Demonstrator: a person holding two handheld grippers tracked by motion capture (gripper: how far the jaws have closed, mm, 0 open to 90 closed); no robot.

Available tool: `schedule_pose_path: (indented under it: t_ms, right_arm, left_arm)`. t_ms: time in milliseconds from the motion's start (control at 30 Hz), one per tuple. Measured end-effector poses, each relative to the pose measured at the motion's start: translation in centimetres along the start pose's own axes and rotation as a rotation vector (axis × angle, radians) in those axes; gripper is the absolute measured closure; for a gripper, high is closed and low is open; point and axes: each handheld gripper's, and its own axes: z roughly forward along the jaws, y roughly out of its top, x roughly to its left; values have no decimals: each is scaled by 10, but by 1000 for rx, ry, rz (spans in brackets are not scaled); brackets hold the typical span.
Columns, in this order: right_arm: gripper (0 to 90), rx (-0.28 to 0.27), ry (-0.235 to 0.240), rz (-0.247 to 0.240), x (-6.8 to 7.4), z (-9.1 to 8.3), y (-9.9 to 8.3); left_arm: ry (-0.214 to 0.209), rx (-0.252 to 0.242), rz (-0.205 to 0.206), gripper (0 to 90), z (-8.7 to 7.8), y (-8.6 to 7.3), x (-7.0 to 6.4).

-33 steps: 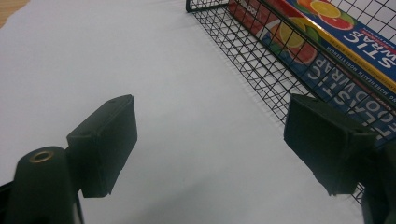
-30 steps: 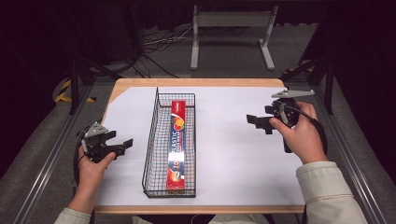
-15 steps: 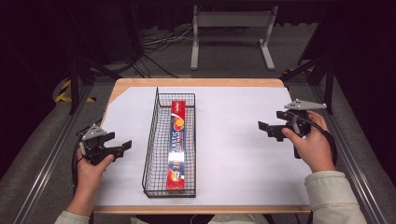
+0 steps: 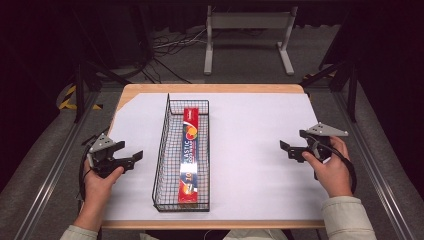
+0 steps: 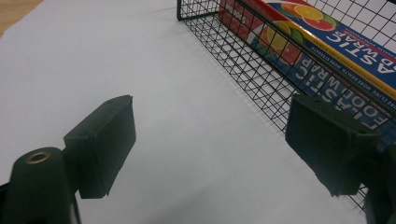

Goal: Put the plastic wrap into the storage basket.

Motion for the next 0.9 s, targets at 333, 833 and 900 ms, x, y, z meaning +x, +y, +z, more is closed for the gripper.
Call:
schedule_pose_path:
  t_ms: [333,833,900]
  right_arm:
    - [124,4,-2,10,1,6,-21]
    - [116,91,-22,32,0,17,-48]
    - [116,93,-28,38,-1,19,-51]
  left_arm:
    - [-3,-10,26,161,3,-4,1]
    - [-14,25,28,159,9,-9,4]
    - [-12,33,27,159,10,-10,5]
